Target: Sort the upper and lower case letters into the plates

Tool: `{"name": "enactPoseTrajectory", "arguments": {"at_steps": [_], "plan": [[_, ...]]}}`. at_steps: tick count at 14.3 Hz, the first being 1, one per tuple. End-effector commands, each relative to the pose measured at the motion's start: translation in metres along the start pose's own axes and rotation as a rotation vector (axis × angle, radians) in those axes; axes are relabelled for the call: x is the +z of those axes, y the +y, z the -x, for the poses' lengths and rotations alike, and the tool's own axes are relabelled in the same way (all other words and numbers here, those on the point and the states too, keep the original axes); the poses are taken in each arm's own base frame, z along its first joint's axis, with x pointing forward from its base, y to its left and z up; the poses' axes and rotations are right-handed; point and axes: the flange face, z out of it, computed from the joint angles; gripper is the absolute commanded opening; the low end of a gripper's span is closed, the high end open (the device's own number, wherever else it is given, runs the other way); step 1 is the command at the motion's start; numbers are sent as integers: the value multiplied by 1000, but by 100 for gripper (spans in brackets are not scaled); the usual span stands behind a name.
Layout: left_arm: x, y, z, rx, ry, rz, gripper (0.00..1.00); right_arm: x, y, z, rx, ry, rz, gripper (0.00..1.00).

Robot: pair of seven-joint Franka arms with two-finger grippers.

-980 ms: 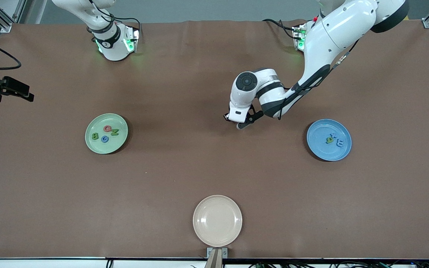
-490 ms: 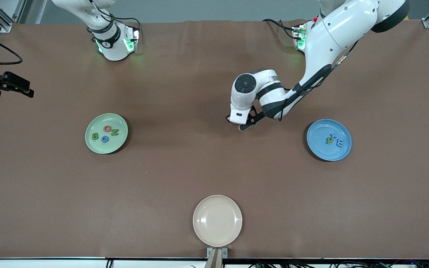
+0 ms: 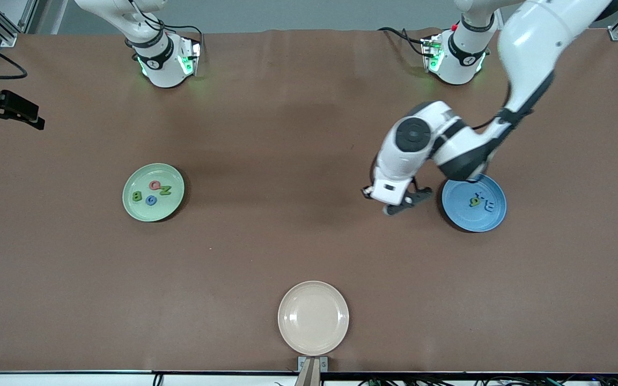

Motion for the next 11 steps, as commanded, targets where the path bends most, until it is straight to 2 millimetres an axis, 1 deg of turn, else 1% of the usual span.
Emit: {"name": "enactPoseTrajectory", "arguments": {"at_steps": [1,3,5,7,8,9,10,11], "plan": [[-3,-57,-24,105,-47,-31,3,-4,-2,13,17,-13,2,100],[3,-93,-47,144,-60,-36,3,-3,-3,15,15,-30,-7,100],[15,-125,-63,198,-39,-68,3,-7,-5,18,11,-21,-12,100],[29,-152,-73,225,-20,-90,3,-9,-5,21,11,-21,-12,100],[36,-163,-75,247,-20,-96,3,-14,-4,26,11,-12,-13,100],[46,-176,-77,264,-16,-86,3,-16,-7,27,3,-8,-12,100],[54,-186,-80,271,-12,-70,3,-16,-10,27,0,-9,-11,100],[63,-192,-79,289,-13,-68,3,-16,-12,26,-4,-7,-14,100]]}}
